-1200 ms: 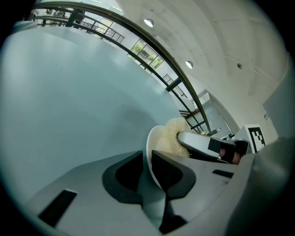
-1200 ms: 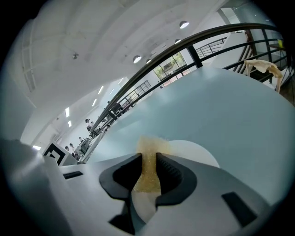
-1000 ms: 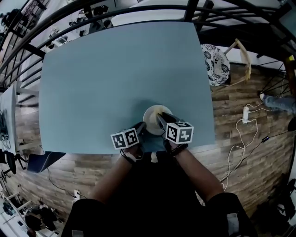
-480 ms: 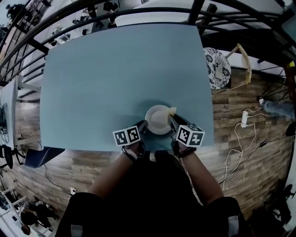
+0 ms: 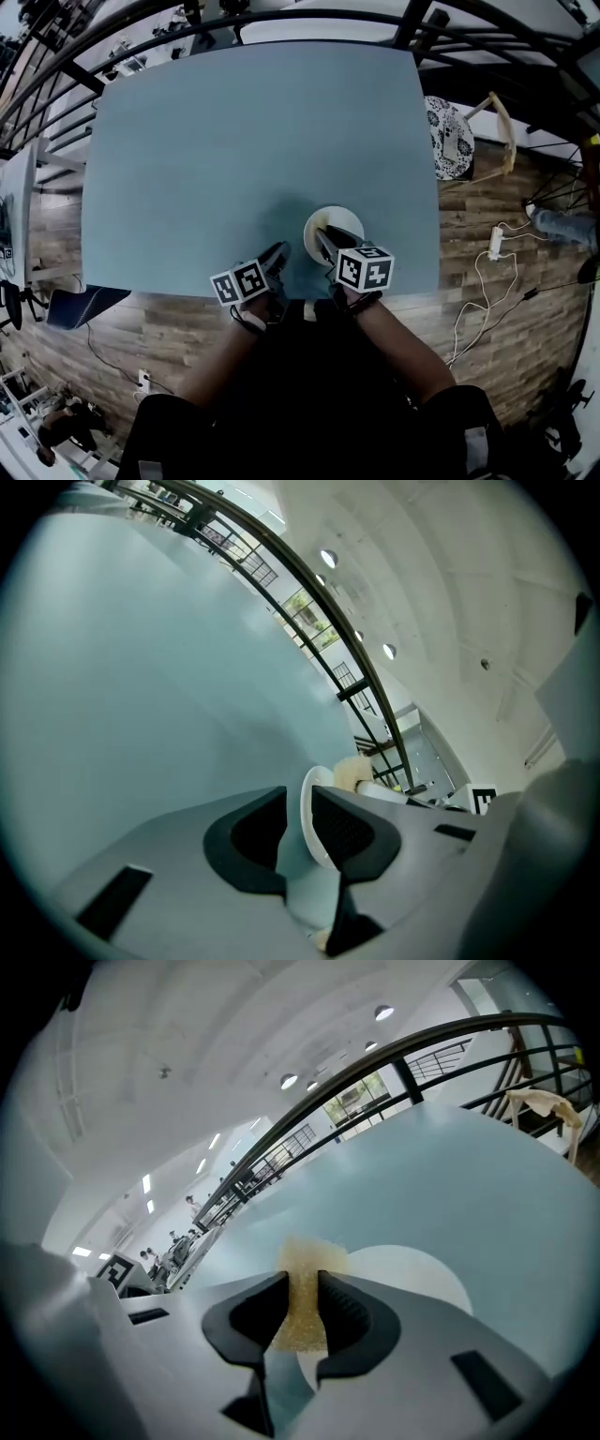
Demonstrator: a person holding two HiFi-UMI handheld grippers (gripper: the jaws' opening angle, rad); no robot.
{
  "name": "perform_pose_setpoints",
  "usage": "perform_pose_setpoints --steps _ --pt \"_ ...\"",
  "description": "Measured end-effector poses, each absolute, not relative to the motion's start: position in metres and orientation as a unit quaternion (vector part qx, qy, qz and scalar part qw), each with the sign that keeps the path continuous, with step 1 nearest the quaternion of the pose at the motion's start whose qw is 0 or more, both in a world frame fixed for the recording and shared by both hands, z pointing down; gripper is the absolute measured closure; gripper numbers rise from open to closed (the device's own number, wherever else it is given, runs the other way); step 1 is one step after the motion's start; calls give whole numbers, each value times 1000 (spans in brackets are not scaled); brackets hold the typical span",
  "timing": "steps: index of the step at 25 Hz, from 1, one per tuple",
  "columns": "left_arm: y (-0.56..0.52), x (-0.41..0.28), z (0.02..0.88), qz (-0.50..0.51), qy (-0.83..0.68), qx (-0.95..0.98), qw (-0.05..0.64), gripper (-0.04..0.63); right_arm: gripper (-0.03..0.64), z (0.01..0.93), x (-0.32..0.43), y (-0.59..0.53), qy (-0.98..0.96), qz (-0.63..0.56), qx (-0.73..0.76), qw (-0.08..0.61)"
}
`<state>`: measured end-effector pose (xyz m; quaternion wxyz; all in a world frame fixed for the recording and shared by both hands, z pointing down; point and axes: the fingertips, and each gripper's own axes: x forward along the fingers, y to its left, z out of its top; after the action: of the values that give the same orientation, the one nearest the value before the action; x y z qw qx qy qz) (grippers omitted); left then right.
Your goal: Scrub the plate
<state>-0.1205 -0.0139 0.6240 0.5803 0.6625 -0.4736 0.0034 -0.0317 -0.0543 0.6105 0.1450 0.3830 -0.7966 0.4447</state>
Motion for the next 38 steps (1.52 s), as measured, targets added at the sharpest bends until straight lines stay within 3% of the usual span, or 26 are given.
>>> perform_pose_setpoints --steps 7,29,38 --pt "0 -140 619 -6 -488 654 579 505 512 627 -69 -45 -806 454 343 164" --pt "-6 -61 647 101 -428 681 586 505 512 624 83 -52 -737 467 477 105" --pt "-4 -63 642 91 -429 681 586 505 512 603 64 -57 -757 452 463 95"
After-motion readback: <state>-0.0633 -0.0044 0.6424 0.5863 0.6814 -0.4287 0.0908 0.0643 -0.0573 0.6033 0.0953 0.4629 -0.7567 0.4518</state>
